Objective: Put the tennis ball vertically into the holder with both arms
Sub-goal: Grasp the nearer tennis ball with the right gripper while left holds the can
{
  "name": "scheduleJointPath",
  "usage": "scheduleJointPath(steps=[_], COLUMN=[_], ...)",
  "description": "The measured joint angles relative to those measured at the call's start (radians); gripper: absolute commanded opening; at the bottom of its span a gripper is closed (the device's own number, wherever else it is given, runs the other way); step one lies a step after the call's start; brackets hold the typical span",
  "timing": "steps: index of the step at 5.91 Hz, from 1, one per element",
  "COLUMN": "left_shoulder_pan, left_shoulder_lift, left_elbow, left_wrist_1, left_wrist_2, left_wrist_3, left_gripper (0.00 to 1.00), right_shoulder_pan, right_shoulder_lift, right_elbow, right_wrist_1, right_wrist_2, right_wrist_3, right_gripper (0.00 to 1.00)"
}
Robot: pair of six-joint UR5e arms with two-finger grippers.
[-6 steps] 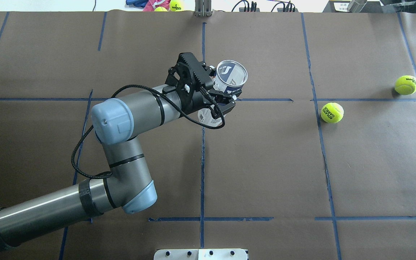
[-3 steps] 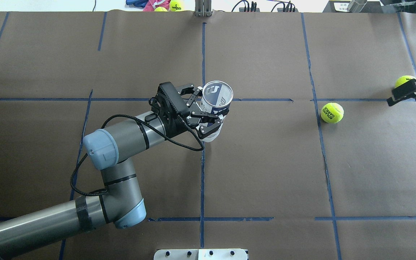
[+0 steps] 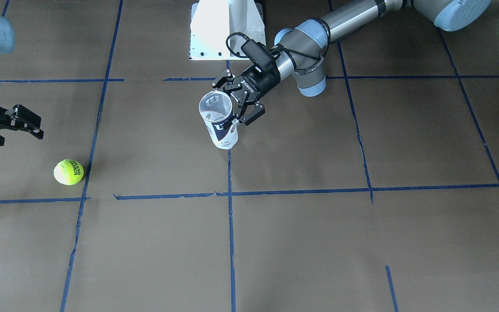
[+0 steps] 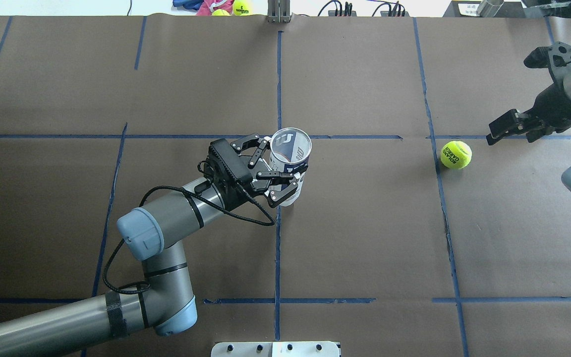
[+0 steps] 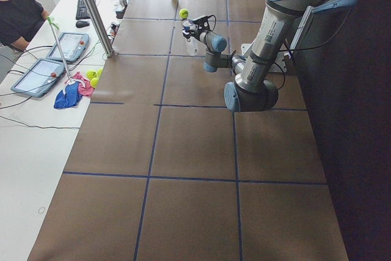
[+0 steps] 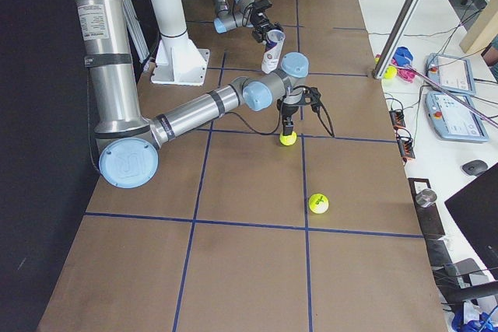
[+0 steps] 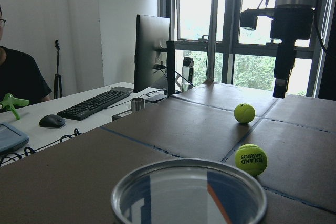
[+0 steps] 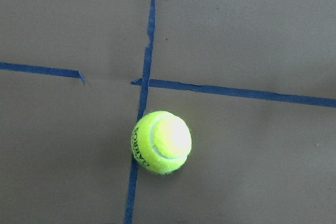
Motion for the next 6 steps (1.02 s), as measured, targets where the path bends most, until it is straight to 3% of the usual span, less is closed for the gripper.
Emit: scheduleJointPath(steps=[4,6], left_shoulder_pan=[0.023,0.027], left_shoulder_lift=[-0.004,-0.004], left_elbow=[0.042,0.058], left_wrist_1=[-0.076,-0.094], left_wrist_2=[0.055,0.070], left_wrist_3=[-0.001,-0.001], left_gripper=[0.81,0.81], right_shoulder_pan=[-0.099,-0.171], right_shoulder_lift=[0.054,0.094], right_elbow=[-0.015,-0.071], right_wrist_1=[0.002,0.002], right_wrist_2=[-0.104,-0.220], right_wrist_3=[0.005,0.000], right_gripper=[1.00,0.99])
